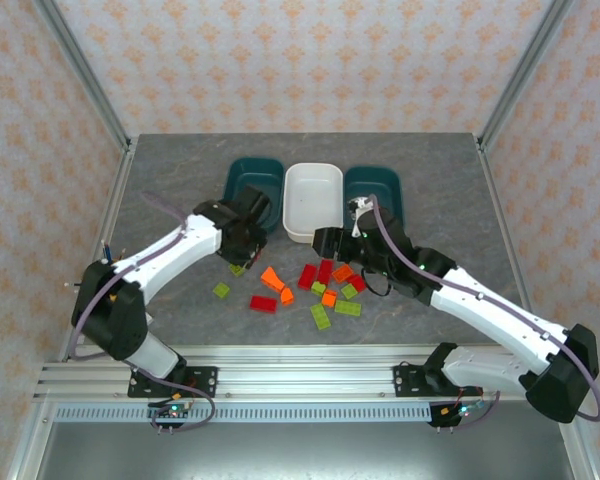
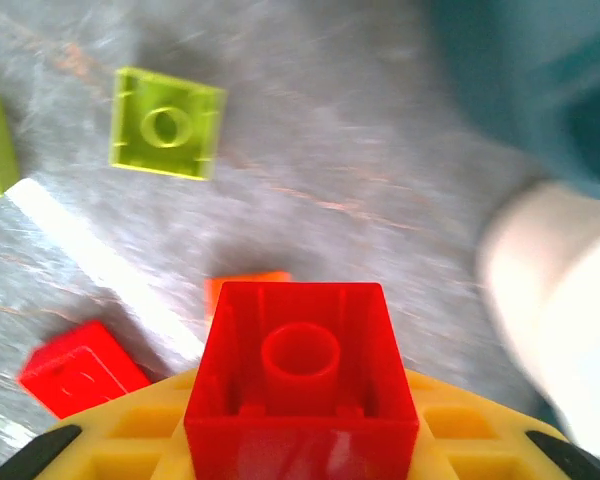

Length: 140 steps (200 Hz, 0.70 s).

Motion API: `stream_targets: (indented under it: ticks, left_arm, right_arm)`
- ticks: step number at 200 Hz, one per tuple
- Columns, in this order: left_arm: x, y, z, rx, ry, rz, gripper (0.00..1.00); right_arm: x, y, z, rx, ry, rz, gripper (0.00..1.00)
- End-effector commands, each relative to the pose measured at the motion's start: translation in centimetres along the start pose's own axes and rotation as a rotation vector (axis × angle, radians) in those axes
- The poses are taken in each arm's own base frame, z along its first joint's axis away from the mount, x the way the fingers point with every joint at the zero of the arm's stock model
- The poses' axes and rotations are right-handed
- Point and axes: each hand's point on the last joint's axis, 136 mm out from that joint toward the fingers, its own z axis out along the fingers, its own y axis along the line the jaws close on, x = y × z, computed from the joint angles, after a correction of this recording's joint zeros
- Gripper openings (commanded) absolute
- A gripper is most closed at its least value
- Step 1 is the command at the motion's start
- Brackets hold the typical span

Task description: Sort the legos into containers by color

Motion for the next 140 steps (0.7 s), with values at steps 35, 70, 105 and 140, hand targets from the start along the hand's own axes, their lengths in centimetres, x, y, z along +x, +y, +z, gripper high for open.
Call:
stream_targets:
  ticks: [35, 70, 105, 140]
  left_arm:
    - [-6.9, -6.4, -2.6, -0.001, -0.097, 0.248, 0.31]
    - [-11.7, -11.7, 2.5, -0.111, -0.076, 0.449, 0.32]
    - [-13.8, -13.3, 8.1, -0.181, -0.021, 0.487, 0.32]
    - [-13.2, -12.3, 11.9, -0.212, 0.037, 0.493, 0.43]
  right_arm:
    - [-5.3, 2.5, -0.8, -0.036, -0.168, 0.009, 0.74]
    - [-6.4, 2.8, -0.3, -0.017, -0.185, 0.026, 0.74]
    - [-6.2, 2.2, -0.3, 0.020, -0.171, 0.026, 0.74]
    - [-5.3, 1.2, -0.4, 0.058, -0.141, 0.034, 0.74]
